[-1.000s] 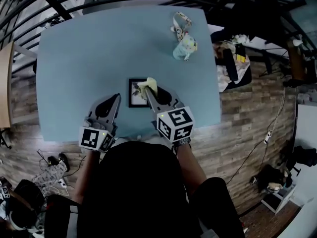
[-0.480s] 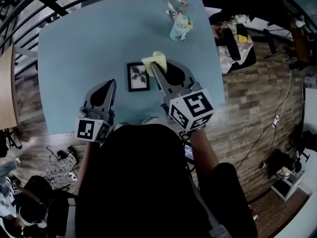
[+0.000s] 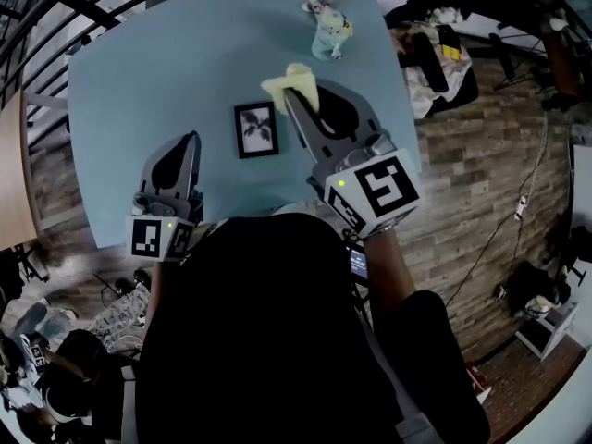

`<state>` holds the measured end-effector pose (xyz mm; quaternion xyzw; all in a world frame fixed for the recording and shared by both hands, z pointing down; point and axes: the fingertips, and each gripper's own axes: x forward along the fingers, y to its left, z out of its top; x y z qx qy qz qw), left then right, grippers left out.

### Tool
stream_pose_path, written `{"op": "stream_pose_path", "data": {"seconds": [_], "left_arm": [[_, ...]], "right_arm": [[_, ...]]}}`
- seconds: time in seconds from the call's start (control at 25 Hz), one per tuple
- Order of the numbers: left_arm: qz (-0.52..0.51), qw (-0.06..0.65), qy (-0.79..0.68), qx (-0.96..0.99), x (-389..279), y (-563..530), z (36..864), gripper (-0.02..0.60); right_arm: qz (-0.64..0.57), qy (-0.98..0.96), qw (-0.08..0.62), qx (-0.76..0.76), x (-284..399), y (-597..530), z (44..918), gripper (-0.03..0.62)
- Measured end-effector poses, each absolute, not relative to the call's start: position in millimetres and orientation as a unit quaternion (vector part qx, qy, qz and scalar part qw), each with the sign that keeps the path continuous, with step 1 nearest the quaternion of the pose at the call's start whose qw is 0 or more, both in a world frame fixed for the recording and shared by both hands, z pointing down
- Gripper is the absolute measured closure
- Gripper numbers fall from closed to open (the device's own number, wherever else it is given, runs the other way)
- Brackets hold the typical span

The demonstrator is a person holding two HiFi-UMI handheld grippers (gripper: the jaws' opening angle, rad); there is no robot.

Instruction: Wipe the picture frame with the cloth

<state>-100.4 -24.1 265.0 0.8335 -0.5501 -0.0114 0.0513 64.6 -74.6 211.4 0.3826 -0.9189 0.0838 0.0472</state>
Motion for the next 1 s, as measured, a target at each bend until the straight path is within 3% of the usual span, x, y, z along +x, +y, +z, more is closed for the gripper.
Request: {"op": "stream_pose_path", "data": {"seconds": [0.64, 1.0], "left_arm": [[-0.036, 0.021, -0.593, 0.804, -149.2, -16.0, 242.2, 0.584], [-0.038, 0.022, -0.590, 0.806, -137.4, -14.4, 231.2, 0.584]], "right_arm": [[0.050, -0.938, 0.024, 0.341, 25.9, -54.8, 194.3, 0.537], [0.057, -0.933, 0.021, 0.354, 23.6, -51.8, 199.3, 0.537]]}}
